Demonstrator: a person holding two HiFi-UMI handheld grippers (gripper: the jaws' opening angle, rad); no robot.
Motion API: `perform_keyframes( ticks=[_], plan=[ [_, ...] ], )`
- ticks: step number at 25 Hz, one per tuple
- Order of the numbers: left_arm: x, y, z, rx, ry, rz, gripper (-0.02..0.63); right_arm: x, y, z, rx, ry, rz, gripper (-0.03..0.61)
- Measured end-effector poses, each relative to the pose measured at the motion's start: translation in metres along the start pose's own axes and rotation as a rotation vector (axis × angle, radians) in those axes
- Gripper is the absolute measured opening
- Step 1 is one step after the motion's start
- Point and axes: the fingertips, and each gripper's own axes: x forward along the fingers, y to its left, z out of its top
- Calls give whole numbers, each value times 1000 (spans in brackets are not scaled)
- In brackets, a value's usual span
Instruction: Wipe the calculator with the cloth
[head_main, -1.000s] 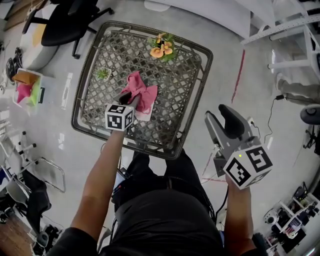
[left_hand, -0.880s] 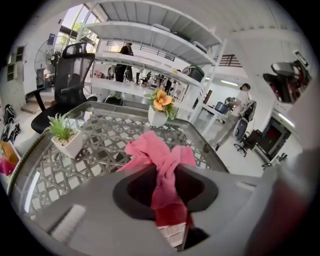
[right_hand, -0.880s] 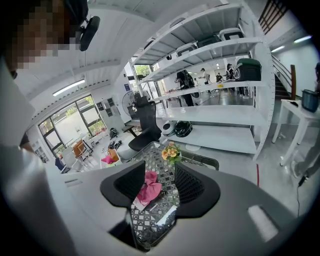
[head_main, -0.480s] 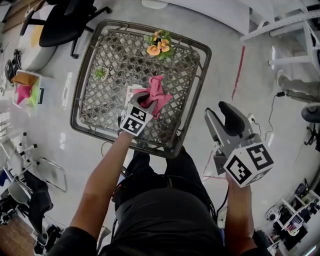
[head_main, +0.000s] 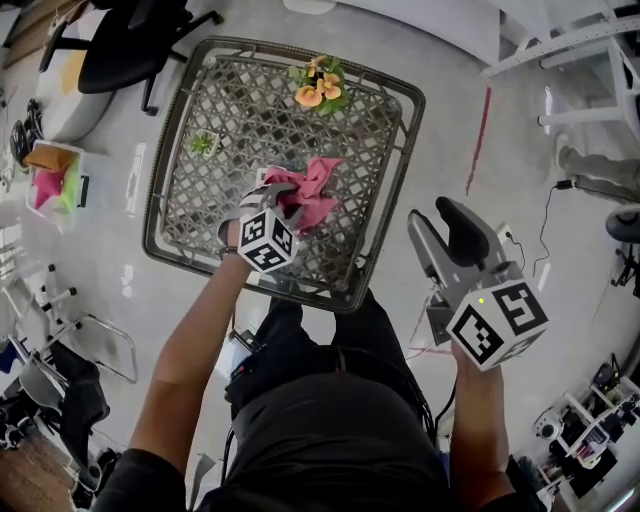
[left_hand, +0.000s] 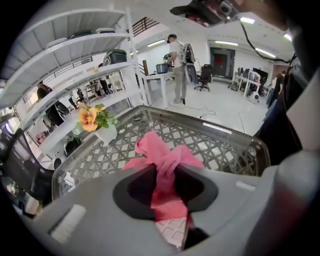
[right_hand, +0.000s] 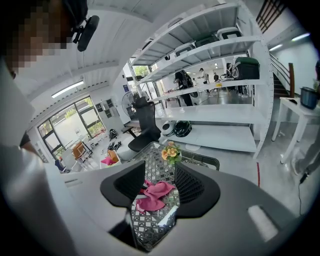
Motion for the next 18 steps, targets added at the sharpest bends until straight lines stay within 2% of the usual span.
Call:
perform_keyframes(
  ticks=[10,18],
  plan=[
    [-25,33,-55,9,64,42,155,10,14,0,-6,10,9,183],
    [-40,46,-82,-37,97,82,155,15,26,0,-17,17,20,183]
  ],
)
